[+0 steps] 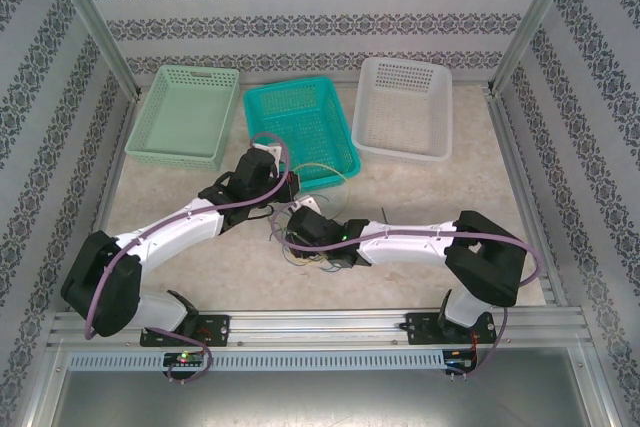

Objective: Untangle the cables

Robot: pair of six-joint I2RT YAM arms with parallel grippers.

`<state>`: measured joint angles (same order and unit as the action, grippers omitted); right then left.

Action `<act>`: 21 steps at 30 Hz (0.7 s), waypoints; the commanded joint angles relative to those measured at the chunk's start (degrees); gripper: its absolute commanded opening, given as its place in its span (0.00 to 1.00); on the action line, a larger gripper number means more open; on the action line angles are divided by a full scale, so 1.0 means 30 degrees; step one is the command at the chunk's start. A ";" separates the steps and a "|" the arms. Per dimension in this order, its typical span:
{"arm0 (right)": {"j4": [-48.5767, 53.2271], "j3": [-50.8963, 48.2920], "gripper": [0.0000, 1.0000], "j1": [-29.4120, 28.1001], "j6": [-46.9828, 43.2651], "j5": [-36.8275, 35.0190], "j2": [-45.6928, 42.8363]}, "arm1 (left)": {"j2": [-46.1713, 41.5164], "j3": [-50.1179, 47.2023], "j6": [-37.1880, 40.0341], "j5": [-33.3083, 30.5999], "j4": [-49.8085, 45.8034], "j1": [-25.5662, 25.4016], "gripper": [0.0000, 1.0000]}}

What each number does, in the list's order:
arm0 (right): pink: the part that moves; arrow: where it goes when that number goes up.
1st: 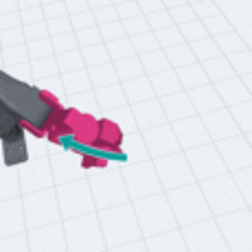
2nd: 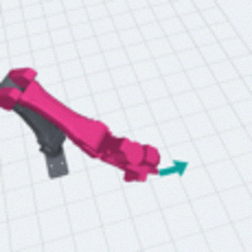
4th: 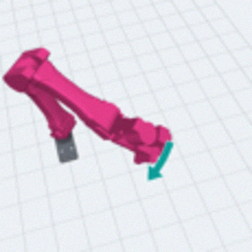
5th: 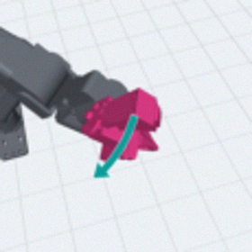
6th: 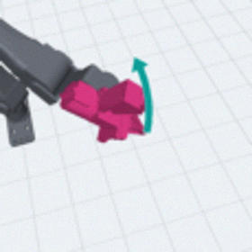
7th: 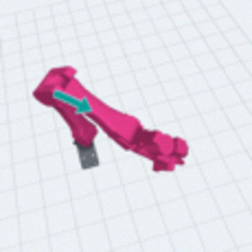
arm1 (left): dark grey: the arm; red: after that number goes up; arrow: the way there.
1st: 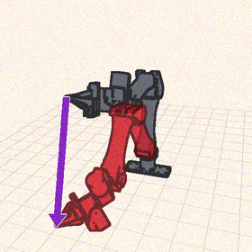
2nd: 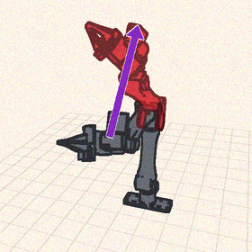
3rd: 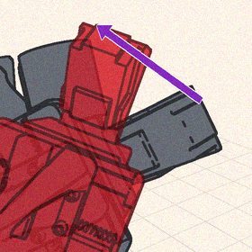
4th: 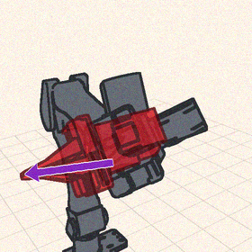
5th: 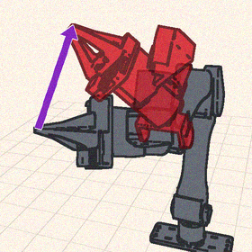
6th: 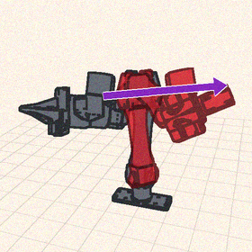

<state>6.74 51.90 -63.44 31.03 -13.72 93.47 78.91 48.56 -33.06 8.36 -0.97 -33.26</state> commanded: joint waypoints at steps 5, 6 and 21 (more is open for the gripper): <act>0.1557 0.0115 0.44 -0.0330 -0.0166 0.1715 0.1714 | -0.0473 0.2038 0.1342 -0.0948 0.0033 0.0547 0.00; 0.1495 -0.0116 0.44 -0.0387 -0.0049 0.1924 0.2092 | -0.0658 0.2172 0.1364 -0.0968 0.0135 0.0681 0.00; 0.0936 -0.2093 0.42 -0.0211 0.1351 0.1203 0.2101 | -0.2527 0.3773 0.2806 -0.0662 -0.1853 0.2609 0.00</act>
<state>3.95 48.88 -64.27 33.10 -10.66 99.00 73.25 57.71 -27.33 6.87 -3.29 -26.94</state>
